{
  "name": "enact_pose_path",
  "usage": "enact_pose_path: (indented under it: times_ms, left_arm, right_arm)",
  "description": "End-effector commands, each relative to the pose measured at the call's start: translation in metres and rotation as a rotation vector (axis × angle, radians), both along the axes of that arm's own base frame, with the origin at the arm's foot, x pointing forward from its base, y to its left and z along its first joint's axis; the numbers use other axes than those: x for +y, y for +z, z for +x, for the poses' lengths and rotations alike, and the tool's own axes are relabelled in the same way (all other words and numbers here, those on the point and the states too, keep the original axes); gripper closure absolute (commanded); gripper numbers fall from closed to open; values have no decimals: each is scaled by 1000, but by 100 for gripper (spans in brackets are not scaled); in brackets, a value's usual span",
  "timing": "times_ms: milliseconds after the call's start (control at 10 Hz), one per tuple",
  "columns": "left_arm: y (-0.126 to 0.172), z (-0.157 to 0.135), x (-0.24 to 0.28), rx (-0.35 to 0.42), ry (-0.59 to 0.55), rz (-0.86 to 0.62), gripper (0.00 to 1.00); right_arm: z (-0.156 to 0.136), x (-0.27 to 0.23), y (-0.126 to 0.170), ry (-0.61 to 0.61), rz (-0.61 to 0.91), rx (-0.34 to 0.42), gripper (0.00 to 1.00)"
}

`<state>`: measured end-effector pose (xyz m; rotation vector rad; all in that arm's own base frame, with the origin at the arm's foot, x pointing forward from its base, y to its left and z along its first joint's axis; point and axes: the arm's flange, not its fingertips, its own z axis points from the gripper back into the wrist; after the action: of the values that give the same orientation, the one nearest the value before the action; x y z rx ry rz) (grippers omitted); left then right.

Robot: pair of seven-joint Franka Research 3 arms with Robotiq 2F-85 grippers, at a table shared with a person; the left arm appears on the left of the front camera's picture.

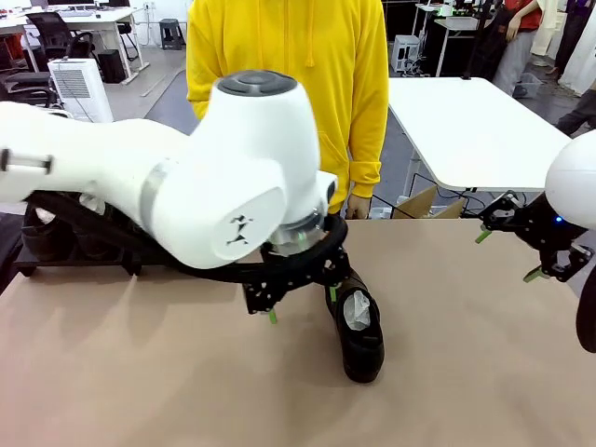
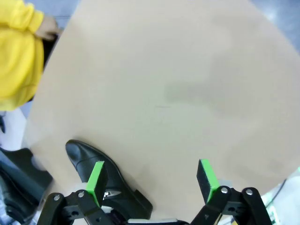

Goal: Organize the shoes by placing them on the stand.
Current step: Place the Shoe from the middle of the table onto the Shoes Stand.

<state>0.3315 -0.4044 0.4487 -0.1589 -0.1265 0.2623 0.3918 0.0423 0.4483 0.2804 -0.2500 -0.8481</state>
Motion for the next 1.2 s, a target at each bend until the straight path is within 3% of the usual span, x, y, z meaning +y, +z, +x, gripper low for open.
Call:
enact_pose_path:
  times_ms: [0,400,800,1000,1100]
  left_arm:
    - [7,7,-21,-25,-33,20,0]
    - [-23,21,-46,-101,-221,111,0]
    - [-64,40,-59,-28,-212,134,0]
    - [-76,44,-63,-33,-194,120,0]
    - [-85,46,-65,11,-189,154,0]
  right_arm:
    - [-4,11,10,92,-2,-46,0]
    - [-4,11,10,92,-2,-46,0]
    - [-4,11,10,92,-2,-46,0]
    - [-4,11,10,92,-2,-46,0]
    - [-4,11,10,92,-2,-46,0]
